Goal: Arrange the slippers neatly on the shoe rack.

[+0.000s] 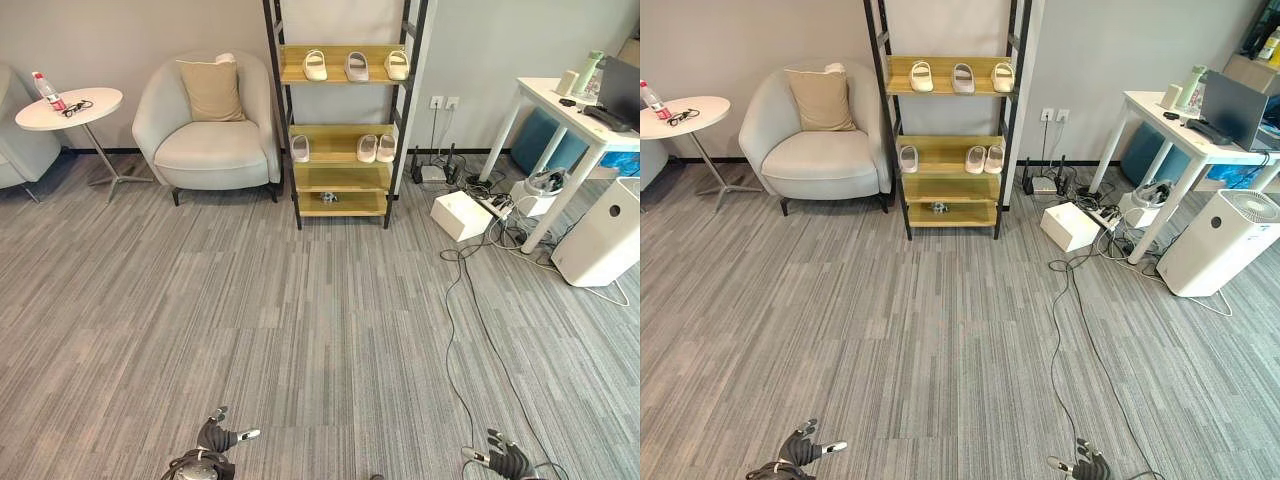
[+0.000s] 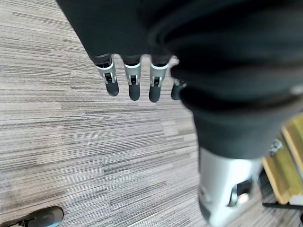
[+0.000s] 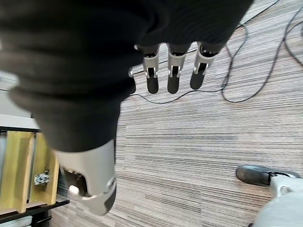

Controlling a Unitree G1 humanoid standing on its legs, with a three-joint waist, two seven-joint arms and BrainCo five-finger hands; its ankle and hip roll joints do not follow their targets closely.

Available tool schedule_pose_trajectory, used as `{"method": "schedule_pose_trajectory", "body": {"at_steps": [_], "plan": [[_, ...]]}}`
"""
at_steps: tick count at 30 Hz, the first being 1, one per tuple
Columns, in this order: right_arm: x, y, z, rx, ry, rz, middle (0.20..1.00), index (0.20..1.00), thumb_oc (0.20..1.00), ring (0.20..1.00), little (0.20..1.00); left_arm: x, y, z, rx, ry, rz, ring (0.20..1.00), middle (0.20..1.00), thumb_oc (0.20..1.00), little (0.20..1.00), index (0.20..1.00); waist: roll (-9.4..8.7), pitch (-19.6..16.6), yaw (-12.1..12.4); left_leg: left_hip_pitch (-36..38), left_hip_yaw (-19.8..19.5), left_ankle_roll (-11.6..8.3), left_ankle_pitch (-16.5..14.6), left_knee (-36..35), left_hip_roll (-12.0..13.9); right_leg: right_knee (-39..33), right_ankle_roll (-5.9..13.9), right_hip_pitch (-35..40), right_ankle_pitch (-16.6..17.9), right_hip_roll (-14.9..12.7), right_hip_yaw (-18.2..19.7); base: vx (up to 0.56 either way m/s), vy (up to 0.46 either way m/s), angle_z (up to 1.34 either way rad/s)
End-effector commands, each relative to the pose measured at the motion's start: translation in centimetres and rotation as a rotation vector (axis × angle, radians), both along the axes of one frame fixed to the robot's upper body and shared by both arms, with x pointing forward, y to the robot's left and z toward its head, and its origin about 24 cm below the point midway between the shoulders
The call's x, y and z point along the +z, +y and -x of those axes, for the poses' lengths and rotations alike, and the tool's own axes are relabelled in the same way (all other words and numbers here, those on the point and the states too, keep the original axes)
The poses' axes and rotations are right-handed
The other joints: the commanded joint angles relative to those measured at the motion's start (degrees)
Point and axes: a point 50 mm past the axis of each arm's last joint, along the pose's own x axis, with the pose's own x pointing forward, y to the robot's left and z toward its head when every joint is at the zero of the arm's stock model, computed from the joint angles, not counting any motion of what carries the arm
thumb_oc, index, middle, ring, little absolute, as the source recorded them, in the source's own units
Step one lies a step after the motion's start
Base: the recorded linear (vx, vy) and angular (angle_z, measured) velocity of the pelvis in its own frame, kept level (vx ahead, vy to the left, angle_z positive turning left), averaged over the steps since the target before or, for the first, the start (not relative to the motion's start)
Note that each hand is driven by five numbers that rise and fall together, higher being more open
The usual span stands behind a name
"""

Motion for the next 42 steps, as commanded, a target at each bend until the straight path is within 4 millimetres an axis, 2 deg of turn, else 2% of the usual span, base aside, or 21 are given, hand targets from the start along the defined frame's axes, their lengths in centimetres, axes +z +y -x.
{"method": "schedule_pose_trajectory", "body": {"at_steps": [1,17,32,36,37,40,42], "plan": [[0.9,0.2,-1.6,0.039,-0.081,-0.008,1.000,1.000,1.000,1.000,1.000,1.4,1.0,-2.4,0.016,-0.103,-0.021,1.000,1.000,1.000,1.000,1.000,-2.73,-1.3,0.1,-0.8,-5.3,-0.67,0.0,-0.5,-2.7,0.5,3.57,1.3,1.1,-1.1,2.2,0.00,0.000,0.00],[0.8,0.8,-1.8,0.075,-0.070,-0.040,1.000,1.000,1.000,1.000,1.000,1.3,0.6,-1.7,0.039,-0.107,0.048,1.000,1.000,1.000,1.000,1.000,-2.71,-0.6,0.2,-0.6,-5.2,-0.49,-0.2,-0.5,-2.8,0.4,3.40,1.4,0.9,-0.9,2.5,0.00,-0.001,-0.01],[1.2,1.2,-2.8,0.103,-0.103,-0.048,1.000,1.000,1.000,1.000,1.000,1.1,1.1,-1.2,0.052,-0.078,0.016,1.000,1.000,1.000,1.000,1.000,-2.93,0.3,0.2,-1.5,-5.3,-0.09,-0.3,-0.5,-2.8,1.1,3.57,0.4,0.6,-1.0,2.4,0.00,0.007,0.00],[1.8,0.9,-3.8,0.095,-0.145,-0.034,1.000,1.000,1.000,1.000,1.000,1.7,1.5,-1.8,0.048,-0.119,0.004,1.000,1.000,1.000,1.000,1.000,-2.66,1.3,0.3,-3.0,-5.1,0.62,-0.1,-0.5,-2.9,7.0,4.04,-3.7,-0.6,-1.0,2.4,-0.04,0.088,-0.01],[2.1,0.7,-4.2,0.088,-0.166,-0.031,1.000,1.000,1.000,1.000,1.000,2.2,1.8,-2.2,0.052,-0.144,-0.001,1.000,1.000,1.000,1.000,1.000,-2.48,2.3,0.4,-3.5,-4.7,1.16,-0.2,-0.4,-2.9,13.1,5.11,-7.1,-0.9,-0.8,2.0,-0.05,0.110,-0.04],[2.1,0.6,-4.3,0.090,-0.169,-0.023,1.000,1.000,1.000,1.000,1.000,2.5,2.2,-2.3,0.036,-0.149,-0.026,1.000,1.000,1.000,1.000,1.000,-1.95,4.3,0.2,-2.7,-3.6,1.89,-0.5,-0.5,-2.7,25.4,8.68,-13.8,5.7,-1.7,1.2,-0.02,0.101,-0.27],[2.1,0.3,-4.0,0.107,-0.149,0.009,1.000,1.000,1.000,1.000,1.000,2.4,2.2,-2.3,0.022,-0.137,-0.033,1.000,1.000,1.000,1.000,1.000,-1.17,4.7,-0.3,-1.5,-4.3,1.50,-0.1,-0.5,-1.9,27.7,8.08,-16.6,5.9,-1.5,0.4,0.15,0.053,-0.23]]}}
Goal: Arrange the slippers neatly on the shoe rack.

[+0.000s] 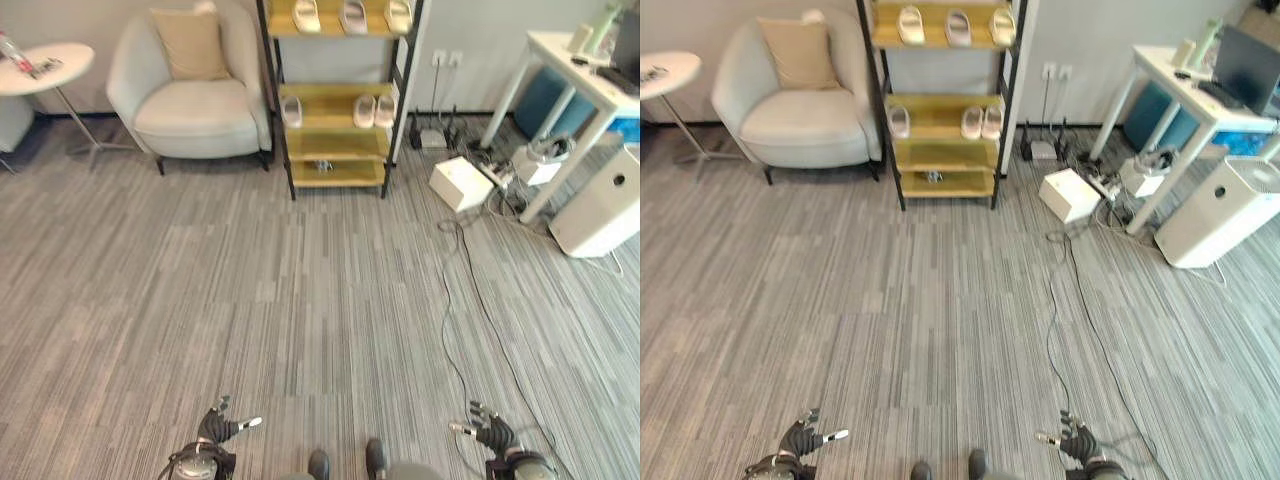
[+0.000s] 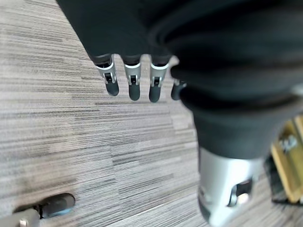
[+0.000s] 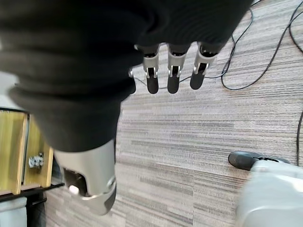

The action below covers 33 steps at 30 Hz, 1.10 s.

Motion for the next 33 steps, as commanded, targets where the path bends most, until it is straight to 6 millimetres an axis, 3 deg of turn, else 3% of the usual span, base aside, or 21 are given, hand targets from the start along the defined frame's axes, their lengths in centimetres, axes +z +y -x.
{"method": "schedule_pose_trajectory", "body": {"at_steps": [1,2,6,8,9,10,11,14,16,17,19,20,21,22,24,26,27,30,33], "plan": [[1.0,-0.7,-0.3,0.011,-0.057,0.047,1.000,1.000,1.000,1.000,1.000,1.0,1.4,-0.6,0.005,-0.050,-0.056,1.000,1.000,1.000,1.000,1.000,-0.73,-1.4,-0.8,3.1,-6.9,-0.36,-1.4,-0.5,-2.2,-0.5,1.72,0.4,8.4,-2.3,-1.3,0.31,0.006,-0.09],[1.2,-1.1,-0.3,0.007,-0.062,0.070,1.000,1.000,1.000,1.000,1.000,0.8,1.2,-0.9,0.027,-0.051,-0.045,1.000,1.000,1.000,1.000,1.000,-1.18,-0.9,-1.9,4.6,-7.6,-0.78,-1.7,-0.5,-2.7,-6.7,0.93,-1.1,8.9,-2.8,-3.0,0.28,-0.022,0.10],[1.2,-1.4,0.2,-0.003,-0.052,0.090,1.000,1.000,1.000,1.000,1.000,0.2,0.5,-0.9,0.069,-0.038,-0.009,1.000,1.000,1.000,1.000,1.000,-1.61,-0.8,-3.8,8.4,-8.4,-1.67,-3.5,-0.5,-2.6,-15.0,0.80,-0.8,11.0,-3.4,-8.4,0.27,-0.071,0.20],[1.0,-1.4,0.7,-0.017,-0.038,0.086,1.000,1.000,1.000,1.000,1.000,-0.4,-0.4,-0.6,0.084,-0.019,0.031,1.000,1.000,1.000,1.000,1.000,-1.16,-1.6,-4.2,9.9,-8.3,-2.72,-3.4,-0.5,-1.2,-17.0,-0.53,1.4,8.5,-2.7,-8.6,0.32,-0.179,0.25],[1.0,-1.7,0.6,-0.028,-0.041,0.093,1.000,1.000,1.000,1.000,1.000,-0.7,-0.8,-0.3,0.149,-0.024,0.090,1.000,1.000,1.000,1.000,1.000,-1.29,-2.3,-3.7,6.3,-6.1,-5.67,0.3,10.9,-0.3,-19.7,-2.39,5.9,6.9,-1.6,-8.9,0.30,-0.201,0.14],[1.0,-1.7,0.6,-0.028,-0.041,0.093,1.000,1.000,1.000,1.000,1.000,-0.7,-0.8,-0.3,0.149,-0.024,0.090,1.000,1.000,1.000,1.000,1.000,-1.27,-2.3,-3.8,6.1,-6.1,-5.69,0.1,11.3,-0.3,-19.7,-2.41,5.9,6.9,-1.5,-9.0,0.30,-0.245,0.15],[1.1,-1.6,0.5,-0.027,-0.047,0.086,1.000,1.000,1.000,1.000,1.000,-0.7,-1.0,-0.3,0.178,-0.038,0.117,1.000,1.000,1.000,1.000,1.000,-1.77,-2.0,-3.1,3.5,-6.1,-6.65,2.2,16.6,-0.9,-20.6,-2.95,7.9,6.5,-1.4,-8.6,0.12,-0.137,0.04],[1.4,-1.9,0.4,-0.010,-0.051,0.095,1.000,1.000,1.000,1.000,1.000,-0.6,-1.0,-0.5,0.211,-0.053,0.142,1.000,1.000,1.000,1.000,1.000,-4.97,0.7,-0.6,-7.9,-7.3,-5.71,4.1,31.1,-5.1,-21.3,-4.40,11.8,5.4,-3.4,-6.7,0.24,-0.180,-0.19],[1.3,-2.0,0.6,-0.018,-0.036,0.093,1.000,1.000,1.000,1.000,1.000,-0.6,-0.9,-0.3,0.212,-0.049,0.144,1.000,1.000,1.000,1.000,1.000,-5.33,0.8,0.5,-12.4,-5.4,-4.95,2.7,27.7,-4.5,-22.4,-4.15,14.0,5.0,-3.7,-5.7,0.43,-0.018,-0.30],[1.0,-1.9,0.9,-0.010,-0.015,0.097,1.000,1.000,1.000,1.000,1.000,-0.9,-0.8,0.5,0.211,-0.025,0.127,1.000,1.000,1.000,1.000,1.000,-4.10,-0.2,2.1,-14.3,-3.9,-4.93,5.2,9.5,-0.4,-23.7,-3.55,16.9,2.8,-2.7,-4.5,0.47,0.076,-0.32],[1.0,-1.9,1.0,-0.010,-0.015,0.097,1.000,1.000,1.000,1.000,1.000,-0.9,-0.8,0.5,0.211,-0.024,0.127,1.000,1.000,1.000,1.000,1.000,-4.23,0.1,2.2,-13.4,-3.8,-4.95,5.7,8.5,-0.5,-23.7,-3.56,17.3,2.7,-2.9,-4.4,0.25,0.055,-0.50],[0.9,-1.9,1.0,-0.009,-0.013,0.102,1.000,1.000,1.000,1.000,1.000,-0.9,-0.6,0.5,0.212,-0.021,0.119,1.000,1.000,1.000,1.000,1.000,-3.53,-0.2,2.5,-14.5,-3.6,-5.83,8.5,4.6,1.2,-24.0,-3.52,17.9,2.1,-2.4,-4.5,0.44,0.176,-0.62],[0.8,-2.0,1.1,-0.014,-0.003,0.111,1.000,1.000,1.000,1.000,1.000,-1.0,-0.4,0.7,0.212,-0.005,0.105,1.000,1.000,1.000,1.000,1.000,-3.11,-0.7,2.6,-14.5,-0.5,-7.65,11.5,0.9,3.5,-25.3,-3.04,21.5,0.9,-2.9,-4.1,0.77,0.378,-0.49],[0.6,-1.4,1.1,0.000,0.005,0.098,1.000,1.000,1.000,1.000,1.000,-1.2,-0.4,1.1,0.218,0.007,0.104,1.000,1.000,1.000,1.000,1.000,-3.13,-2.6,2.6,-12.4,0.2,-6.63,9.8,0.1,3.1,-25.2,-2.14,22.8,-0.6,-4.0,-3.6,0.77,0.414,-0.26],[0.4,-1.3,1.1,-0.002,0.008,0.094,1.000,1.000,1.000,1.000,1.000,-1.2,-0.4,1.2,0.217,0.010,0.103,1.000,1.000,1.000,1.000,1.000,-3.47,-2.9,2.6,-11.9,0.6,-6.20,9.3,0.3,2.6,-24.8,-1.85,23.2,-0.8,-4.8,-3.3,0.37,0.255,-0.05],[0.2,-0.2,0.7,-0.009,-0.007,0.049,1.000,1.000,1.000,1.000,1.000,-1.0,0.0,1.3,0.212,-0.001,0.088,1.000,1.000,1.000,1.000,1.000,-5.32,-3.5,3.3,-10.8,2.2,-3.93,6.4,1.6,0.5,-20.8,-0.62,22.4,1.8,-7.3,-1.4,0.31,0.261,0.08],[0.2,-0.2,0.7,-0.009,-0.007,0.049,1.000,1.000,1.000,1.000,1.000,-1.0,0.0,1.3,0.212,-0.001,0.088,1.000,1.000,1.000,1.000,1.000,-5.36,-3.5,3.4,-10.8,2.2,-3.92,6.3,1.7,0.5,-20.8,-0.61,22.3,1.7,-7.3,-1.3,0.17,0.162,0.02],[0.0,0.4,0.5,-0.010,-0.007,0.025,1.000,1.000,1.000,1.000,1.000,-0.7,0.3,0.9,0.201,-0.007,0.082,1.000,1.000,1.000,1.000,1.000,-6.38,-3.5,3.9,-9.8,2.0,-1.99,4.0,2.0,-1.6,-13.3,0.69,19.6,6.2,-8.2,0.2,0.20,0.203,0.16],[-0.1,0.5,0.5,-0.018,-0.005,0.014,1.000,1.000,1.000,1.000,1.000,-0.5,0.6,0.7,0.200,-0.013,0.077,1.000,1.000,1.000,1.000,1.000,-5.70,-2.6,3.8,-7.4,1.7,-0.55,2.6,1.4,-2.5,-4.7,1.18,15.9,11.0,-8.9,-0.4,0.14,0.174,0.10]]}}
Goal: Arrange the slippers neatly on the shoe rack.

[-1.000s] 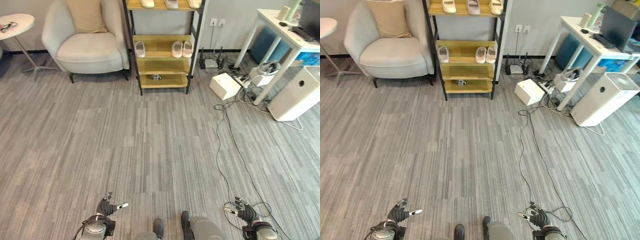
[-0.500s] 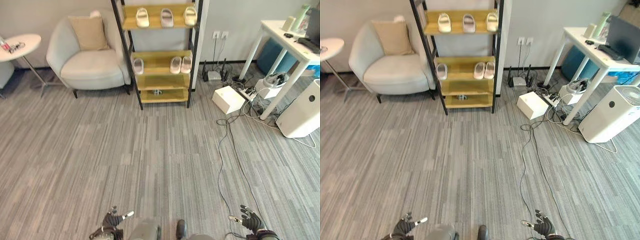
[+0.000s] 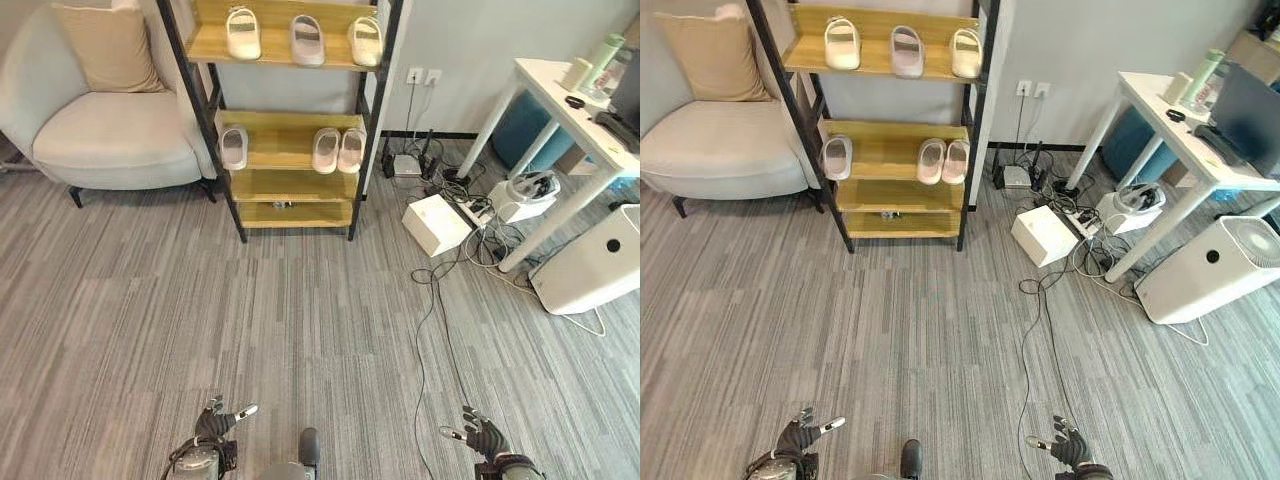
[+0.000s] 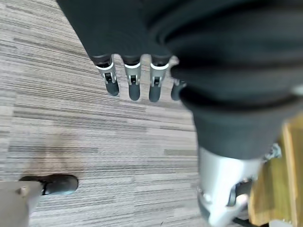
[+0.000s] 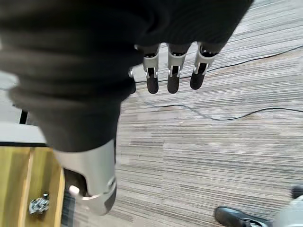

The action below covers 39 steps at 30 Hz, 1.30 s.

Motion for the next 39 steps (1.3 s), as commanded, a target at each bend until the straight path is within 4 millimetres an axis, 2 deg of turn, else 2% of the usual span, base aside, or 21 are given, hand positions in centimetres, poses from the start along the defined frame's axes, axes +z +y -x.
{"method": "schedule_pose_trajectory", "body": {"at_steps": [1,3,7,9,10,12,13,14,17,19,21,22,24,25,26,28,30,34,35,36,39], "plan": [[1.0,-1.3,-0.3,-0.013,-0.048,0.020,1.000,1.000,1.000,1.000,1.000,0.6,0.9,0.1,-0.026,-0.021,-0.038,1.000,1.000,1.000,1.000,1.000,1.27,1.5,1.6,0.0,-0.7,-7.81,-1.2,0.0,3.0,-10.4,0.91,-1.0,21.7,-7.3,0.8,0.16,0.167,0.02],[0.9,-1.0,-0.2,-0.017,-0.043,0.004,1.000,1.000,1.000,1.000,1.000,0.8,1.1,0.0,-0.039,-0.018,-0.048,1.000,1.000,1.000,1.000,1.000,2.59,2.1,0.9,3.0,-1.8,-7.58,-2.0,-0.7,3.6,-6.4,0.62,-4.8,20.1,-5.8,-1.3,0.28,0.168,-0.02],[0.8,-1.3,0.5,-0.040,-0.035,0.000,1.000,1.000,1.000,1.000,1.000,0.8,1.0,-0.3,-0.049,-0.017,-0.048,1.000,1.000,1.000,1.000,1.000,3.56,3.2,-1.6,7.6,-4.4,-8.47,-2.4,-1.5,3.8,-13.1,-0.79,-10.2,15.1,-2.2,-4.3,0.28,0.039,0.25],[0.9,-1.5,0.6,-0.044,-0.038,0.007,1.000,1.000,1.000,1.000,1.000,0.6,1.1,-0.3,-0.049,-0.006,-0.053,1.000,1.000,1.000,1.000,1.000,3.00,3.5,-2.6,10.0,-5.3,-9.00,-3.4,-1.7,3.2,-20.7,-0.44,-11.3,16.1,-1.1,-5.5,0.40,-0.062,0.41],[1.0,-1.9,1.2,-0.047,-0.032,0.021,1.000,1.000,1.000,1.000,1.000,0.7,1.2,-0.5,-0.047,-0.007,-0.059,1.000,1.000,1.000,1.000,1.000,2.58,3.3,-4.0,13.1,-6.4,-10.00,-4.4,-1.6,3.0,-27.0,0.39,-12.7,19.5,-0.8,-6.8,0.63,-0.139,0.55],[1.0,-2.3,1.8,-0.045,-0.019,0.028,1.000,1.000,1.000,1.000,1.000,0.5,0.9,-0.4,-0.060,0.004,-0.051,1.000,1.000,1.000,1.000,1.000,2.83,2.5,-4.8,14.1,-7.6,-10.80,-5.4,1.2,3.6,-27.3,-0.65,-11.1,17.8,0.2,-5.8,0.48,-0.137,0.85],[0.7,-2.6,2.1,-0.039,0.009,0.031,1.000,1.000,1.000,1.000,1.000,0.2,0.4,-0.1,-0.045,0.007,-0.022,1.000,1.000,1.000,1.000,1.000,2.55,2.0,-4.3,10.7,-6.4,-13.45,-3.1,13.2,3.4,-29.3,-2.70,-6.7,16.3,1.1,-5.1,0.24,-0.093,0.70],[0.7,-2.6,2.1,-0.039,0.008,0.031,1.000,1.000,1.000,1.000,1.000,0.2,0.4,-0.1,-0.045,0.006,-0.022,1.000,1.000,1.000,1.000,1.000,2.57,2.0,-4.4,10.5,-6.4,-13.47,-3.3,13.5,3.4,-29.3,-2.72,-6.7,16.4,1.1,-5.2,0.28,-0.134,0.53],[0.9,-3.3,2.1,-0.036,0.018,0.045,1.000,1.000,1.000,1.000,1.000,0.0,0.2,0.0,0.000,-0.002,0.015,1.000,1.000,1.000,1.000,1.000,0.20,3.5,-2.2,0.3,-5.5,-13.80,-0.9,26.4,1.9,-30.8,-3.83,-2.9,15.9,-1.0,-5.1,0.19,-0.086,-0.12],[0.8,-3.4,2.2,-0.045,0.024,0.044,1.000,1.000,1.000,1.000,1.000,0.0,0.2,0.1,0.008,0.000,0.020,1.000,1.000,1.000,1.000,1.000,-0.20,3.5,-1.8,-1.5,-3.9,-13.19,-1.6,24.0,2.7,-31.3,-3.60,-1.9,15.8,-1.6,-5.0,0.22,0.021,0.13],[0.7,-3.4,2.6,-0.060,0.038,0.044,1.000,1.000,1.000,1.000,1.000,-0.3,0.0,0.6,0.009,0.018,0.022,1.000,1.000,1.000,1.000,1.000,-0.18,2.8,-0.9,-3.8,-1.5,-12.57,-2.1,11.2,6.7,-32.2,-2.75,0.2,13.9,-2.5,-5.0,0.31,0.137,0.05],[0.6,-3.5,2.7,-0.062,0.044,0.049,1.000,1.000,1.000,1.000,1.000,-0.4,-0.1,0.6,0.003,0.023,0.019,1.000,1.000,1.000,1.000,1.000,0.65,2.7,-0.6,-5.5,-0.6,-13.67,2.2,6.1,9.2,-32.4,-2.56,1.3,12.8,-2.4,-5.2,0.26,0.160,0.05],[0.6,-3.8,2.9,-0.059,0.055,0.064,1.000,1.000,1.000,1.000,1.000,-0.4,-0.1,0.6,0.001,0.028,0.014,1.000,1.000,1.000,1.000,1.000,1.51,2.7,-0.4,-6.5,1.0,-15.27,6.5,0.7,12.0,-32.8,-2.58,2.8,11.3,-2.9,-6.1,0.34,0.262,0.28],[0.6,-3.8,2.7,-0.051,0.058,0.069,1.000,1.000,1.000,1.000,1.000,-0.5,0.1,1.0,0.017,0.041,0.022,1.000,1.000,1.000,1.000,1.000,2.14,1.8,-0.5,-5.3,4.3,-15.89,6.8,-1.6,13.7,-32.9,-1.64,4.9,10.0,-4.0,-6.7,0.36,0.306,0.25],[0.6,-3.8,2.7,-0.051,0.058,0.069,1.000,1.000,1.000,1.000,1.000,-0.6,0.1,1.0,0.017,0.042,0.022,1.000,1.000,1.000,1.000,1.000,2.11,1.9,-0.4,-5.1,4.4,-15.88,6.8,-1.6,13.7,-32.9,-1.62,5.0,10.0,-4.0,-6.6,0.50,0.466,-0.06],[0.3,-3.1,2.7,-0.065,0.055,0.043,1.000,1.000,1.000,1.000,1.000,-0.9,0.0,1.7,0.014,0.069,0.023,1.000,1.000,1.000,1.000,1.000,1.40,0.1,-0.5,-3.5,5.8,-14.38,4.6,-1.1,11.0,-31.9,-0.03,6.1,10.7,-7.3,-6.3,0.41,0.446,-0.21],[0.2,-2.5,2.4,-0.082,0.043,0.018,1.000,1.000,1.000,1.000,1.000,-0.6,0.4,1.4,0.008,0.060,0.006,1.000,1.000,1.000,1.000,1.000,-0.17,0.3,0.1,-2.8,7.0,-12.68,2.4,-0.2,9.0,-27.6,1.08,4.5,14.2,-9.5,-4.7,0.27,0.379,0.00],[0.1,-2.2,1.9,-0.084,0.036,0.003,1.000,1.000,1.000,1.000,1.000,0.1,1.2,0.6,0.001,0.022,-0.016,1.000,1.000,1.000,1.000,1.000,-0.52,1.7,0.7,-1.4,7.0,-10.13,-0.6,0.5,6.9,-17.2,1.42,0.1,19.4,-10.5,-3.3,0.15,0.266,0.12],[0.0,-1.9,1.7,-0.078,0.034,-0.003,1.000,1.000,1.000,1.000,1.000,0.3,1.4,0.3,-0.006,0.015,-0.022,1.000,1.000,1.000,1.000,1.000,0.30,2.5,0.4,0.3,6.6,-9.51,-1.5,0.1,6.6,-12.0,1.15,-2.7,19.9,-9.6,-3.3,0.29,0.309,0.15],[0.0,-1.7,1.6,-0.076,0.035,-0.013,1.000,1.000,1.000,1.000,1.000,0.4,1.6,0.2,-0.016,0.019,-0.034,1.000,1.000,1.000,1.000,1.000,1.11,3.1,-0.6,2.5,5.6,-9.37,-2.2,-0.7,6.5,-10.4,0.61,-6.2,18.3,-6.5,-2.5,0.25,0.222,0.01],[-0.1,-1.7,2.0,-0.080,0.039,-0.016,1.000,1.000,1.000,1.000,1.000,0.4,1.5,0.1,-0.027,0.019,-0.037,1.000,1.000,1.000,1.000,1.000,1.75,4.0,-1.6,4.8,4.4,-9.74,-2.5,-0.8,6.2,-13.2,-0.23,-8.0,15.4,-4.9,-4.8,0.23,0.075,0.17]]}}
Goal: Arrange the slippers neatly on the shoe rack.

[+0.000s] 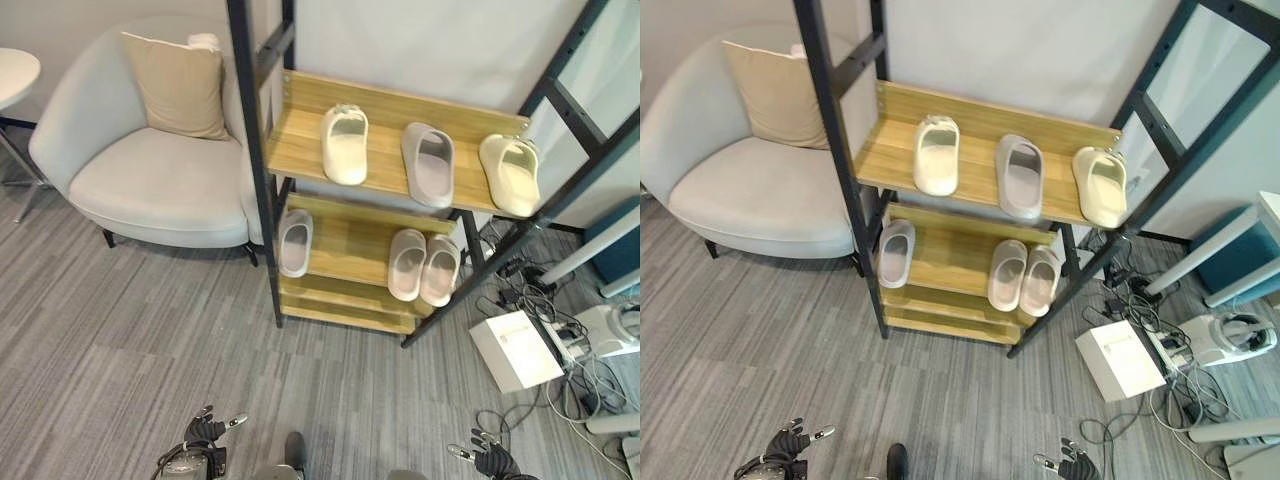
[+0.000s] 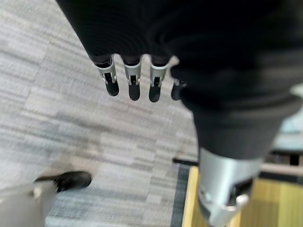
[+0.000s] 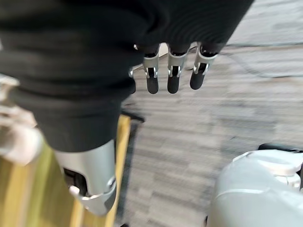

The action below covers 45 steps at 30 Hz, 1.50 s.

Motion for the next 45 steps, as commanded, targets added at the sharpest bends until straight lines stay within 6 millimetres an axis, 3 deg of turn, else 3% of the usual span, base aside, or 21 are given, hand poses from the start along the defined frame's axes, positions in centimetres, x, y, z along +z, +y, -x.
{"method": "schedule_pose_trajectory", "body": {"at_steps": [1,5,8,10,13,14,16,18,19,20,21,24,32,35,41,43,45], "plan": [[0.7,-1.0,-0.4,-0.005,-0.035,0.024,1.000,1.000,1.000,1.000,1.000,0.7,0.5,-0.2,-0.023,-0.042,-0.033,1.000,1.000,1.000,1.000,1.000,-1.19,1.5,-0.9,2.1,0.0,-6.68,-0.4,0.8,1.9,-19.3,-0.85,2.8,18.1,1.3,-3.2,0.17,0.009,0.47],[0.9,-1.3,-0.1,-0.018,-0.046,0.035,1.000,1.000,1.000,1.000,1.000,0.6,0.1,-0.5,-0.066,-0.022,-0.045,1.000,1.000,1.000,1.000,1.000,-1.61,1.8,-3.2,7.4,-0.7,-7.77,-2.8,-0.1,0.6,-31.5,-0.16,-0.2,20.1,2.7,-9.6,0.30,-0.004,0.29],[0.9,-1.5,0.5,-0.026,-0.041,0.039,1.000,1.000,1.000,1.000,1.000,0.5,-0.4,-0.7,-0.089,-0.022,-0.040,1.000,1.000,1.000,1.000,1.000,-1.44,1.3,-4.6,9.6,-1.0,-8.48,-3.8,0.9,0.6,-33.6,0.03,-0.3,21.7,3.2,-11.0,0.26,-0.053,0.08],[0.8,-1.6,0.8,-0.029,-0.029,0.038,1.000,1.000,1.000,1.000,1.000,0.2,-0.9,-0.4,-0.101,-0.012,-0.025,1.000,1.000,1.000,1.000,1.000,-1.09,0.4,-5.0,10.2,-1.2,-9.00,-3.9,3.4,1.3,-34.5,-1.38,1.9,20.2,4.5,-9.6,0.24,-0.112,0.16],[0.8,-1.8,0.7,-0.011,-0.022,0.044,1.000,1.000,1.000,1.000,1.000,0.1,-1.2,-0.3,-0.091,-0.020,0.001,1.000,1.000,1.000,1.000,1.000,-1.12,-0.5,-4.6,7.7,-1.5,-10.96,-1.5,14.1,2.6,-35.8,-3.19,5.4,18.9,5.8,-7.9,0.22,-0.158,0.07],[1.0,-2.1,0.4,-0.002,-0.032,0.047,1.000,1.000,1.000,1.000,1.000,0.2,-1.3,-0.6,-0.095,-0.033,0.008,1.000,1.000,1.000,1.000,1.000,-1.48,0.5,-3.7,4.7,-3.3,-11.41,-0.7,21.3,1.9,-35.9,-3.97,6.8,18.6,5.9,-7.1,0.16,-0.171,-0.18],[1.2,-2.4,0.1,0.016,-0.032,0.064,1.000,1.000,1.000,1.000,1.000,0.3,-1.7,-0.9,-0.092,-0.048,0.023,1.000,1.000,1.000,1.000,1.000,-2.21,1.3,-2.7,0.6,-6.7,-11.24,0.3,25.5,-0.4,-36.0,-4.64,7.6,18.4,5.3,-6.1,0.10,-0.094,-0.30],[1.3,-2.6,-0.2,0.019,-0.030,0.069,1.000,1.000,1.000,1.000,1.000,0.2,-1.9,-0.9,-0.083,-0.050,0.037,1.000,1.000,1.000,1.000,1.000,-2.88,1.4,-1.6,-3.2,-8.6,-10.05,-1.4,21.4,-1.8,-36.9,-4.20,8.9,18.6,4.7,-4.2,0.21,0.010,-0.66],[1.2,-2.6,-0.2,0.026,-0.024,0.071,1.000,1.000,1.000,1.000,1.000,0.0,-2.0,-0.4,-0.081,-0.037,0.039,1.000,1.000,1.000,1.000,1.000,-2.74,0.9,-0.5,-5.2,-10.4,-9.51,-1.1,13.1,-1.3,-37.8,-3.67,10.1,17.8,4.8,-2.3,0.30,0.058,-0.47],[1.2,-2.6,-0.1,0.031,-0.019,0.073,1.000,1.000,1.000,1.000,1.000,-0.1,-2.1,-0.2,-0.085,-0.029,0.039,1.000,1.000,1.000,1.000,1.000,-2.26,0.7,0.0,-6.3,-11.2,-9.62,0.6,9.9,-0.8,-38.0,-3.68,10.7,17.2,5.2,-1.9,0.29,0.087,-0.42],[1.1,-3.0,0.5,0.047,0.014,0.091,1.000,1.000,1.000,1.000,1.000,-0.5,-1.6,0.7,-0.092,0.029,0.000,1.000,1.000,1.000,1.000,1.000,-1.73,0.6,0.4,-6.2,-11.8,-9.74,2.4,7.5,-0.6,-37.6,-3.76,11.3,16.5,5.5,-1.8,0.17,0.070,-0.67],[1.1,-2.5,-0.1,0.047,-0.008,0.077,1.000,1.000,1.000,1.000,1.000,-0.4,-2.1,0.3,-0.095,-0.004,0.034,1.000,1.000,1.000,1.000,1.000,-0.95,-0.6,-0.3,-1.2,-12.2,-8.84,0.7,4.5,-0.7,-36.4,-3.93,11.1,15.0,5.6,-0.6,0.16,0.099,-0.72],[0.9,-1.6,-0.4,0.051,-0.014,0.052,1.000,1.000,1.000,1.000,1.000,-0.2,-2.0,0.0,-0.095,-0.015,0.031,1.000,1.000,1.000,1.000,1.000,-0.33,-0.8,-0.1,2.5,-9.7,-7.52,-0.3,0.7,-1.2,-35.4,-2.88,10.5,14.8,5.3,1.4,0.04,0.075,-0.22],[1.0,-1.2,-1.0,0.064,-0.031,0.043,1.000,1.000,1.000,1.000,1.000,0.0,-1.7,-0.3,-0.089,-0.025,0.023,1.000,1.000,1.000,1.000,1.000,0.37,-0.3,0.2,2.4,-8.4,-7.29,-0.1,0.6,-0.7,-31.3,-1.88,8.3,15.3,4.8,2.3,-0.06,-0.008,-0.39],[1.3,-1.0,-1.9,0.063,-0.061,0.041,1.000,1.000,1.000,1.000,1.000,0.6,-1.1,-1.3,-0.095,-0.060,0.011,1.000,1.000,1.000,1.000,1.000,1.49,-0.2,0.5,0.5,-8.9,-7.44,0.5,1.6,1.0,-25.9,-1.23,9.5,16.4,0.8,5.3,-0.10,-0.120,-0.14],[1.3,-0.9,-2.0,0.068,-0.062,0.038,1.000,1.000,1.000,1.000,1.000,0.6,-1.1,-1.3,-0.088,-0.060,0.017,1.000,1.000,1.000,1.000,1.000,0.91,-1.1,0.9,-0.5,-9.2,-7.71,0.7,2.2,1.1,-27.9,-0.61,11.4,16.8,-0.5,5.7,-0.10,-0.190,0.00],[1.3,-0.9,-2.1,0.076,-0.059,0.038,1.000,1.000,1.000,1.000,1.000,0.5,-1.0,-1.1,-0.070,-0.057,0.027,1.000,1.000,1.000,1.000,1.000,0.26,-1.6,1.5,-1.7,-8.6,-8.28,1.4,2.6,1.5,-32.0,-0.47,13.2,14.8,-0.6,4.2,-0.10,-0.189,0.03]]}}
